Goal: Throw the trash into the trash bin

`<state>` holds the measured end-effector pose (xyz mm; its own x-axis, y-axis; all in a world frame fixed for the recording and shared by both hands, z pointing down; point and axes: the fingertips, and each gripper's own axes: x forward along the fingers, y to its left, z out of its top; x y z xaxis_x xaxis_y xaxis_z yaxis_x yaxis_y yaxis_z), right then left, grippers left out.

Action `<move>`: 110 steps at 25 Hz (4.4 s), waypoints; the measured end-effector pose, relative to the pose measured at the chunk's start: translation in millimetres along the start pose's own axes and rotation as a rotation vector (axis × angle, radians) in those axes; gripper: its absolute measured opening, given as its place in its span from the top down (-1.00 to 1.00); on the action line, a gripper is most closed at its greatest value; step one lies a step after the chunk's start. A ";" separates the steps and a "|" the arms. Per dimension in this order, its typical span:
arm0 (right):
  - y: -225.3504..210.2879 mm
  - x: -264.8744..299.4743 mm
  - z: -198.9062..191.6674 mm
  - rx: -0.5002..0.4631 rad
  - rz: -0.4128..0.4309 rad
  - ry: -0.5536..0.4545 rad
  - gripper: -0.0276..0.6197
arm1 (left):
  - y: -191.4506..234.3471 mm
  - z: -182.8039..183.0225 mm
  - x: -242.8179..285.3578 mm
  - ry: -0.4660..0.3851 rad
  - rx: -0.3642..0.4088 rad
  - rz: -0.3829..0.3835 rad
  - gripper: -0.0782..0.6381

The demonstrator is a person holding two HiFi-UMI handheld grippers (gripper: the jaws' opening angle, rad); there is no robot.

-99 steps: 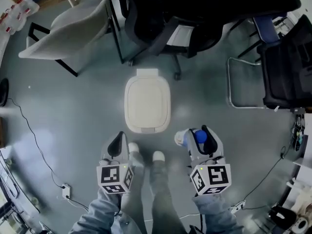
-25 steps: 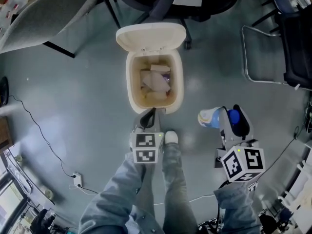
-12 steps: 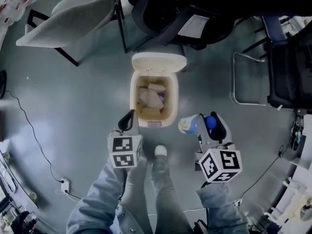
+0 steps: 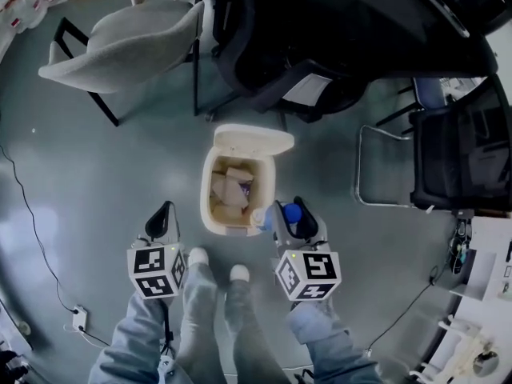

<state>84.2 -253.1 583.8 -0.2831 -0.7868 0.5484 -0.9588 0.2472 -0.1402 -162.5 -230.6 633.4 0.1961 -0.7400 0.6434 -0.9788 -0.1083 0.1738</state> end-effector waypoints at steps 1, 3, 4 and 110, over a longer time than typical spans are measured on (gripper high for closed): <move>2.9 8.1 -5.3 -0.010 0.001 0.004 0.31 | 4.2 -0.6 0.7 -0.001 -0.007 0.004 0.76; 7.4 25.7 -18.4 -0.022 0.003 0.018 0.31 | 11.6 -2.4 3.1 -0.002 -0.016 0.006 0.76; 9.3 35.3 -26.2 -0.023 0.006 0.028 0.31 | 15.0 -3.8 4.3 -0.002 -0.017 0.005 0.76; -24.8 -273.9 208.2 -0.017 -0.195 -0.174 0.91 | -87.4 228.4 -275.7 -0.348 -0.050 -0.034 0.76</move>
<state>180.2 -161.4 265.5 -0.0942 -0.9054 0.4139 -0.9955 0.0892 -0.0313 -144.5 -168.8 270.6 0.1877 -0.9195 0.3454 -0.9664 -0.1100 0.2324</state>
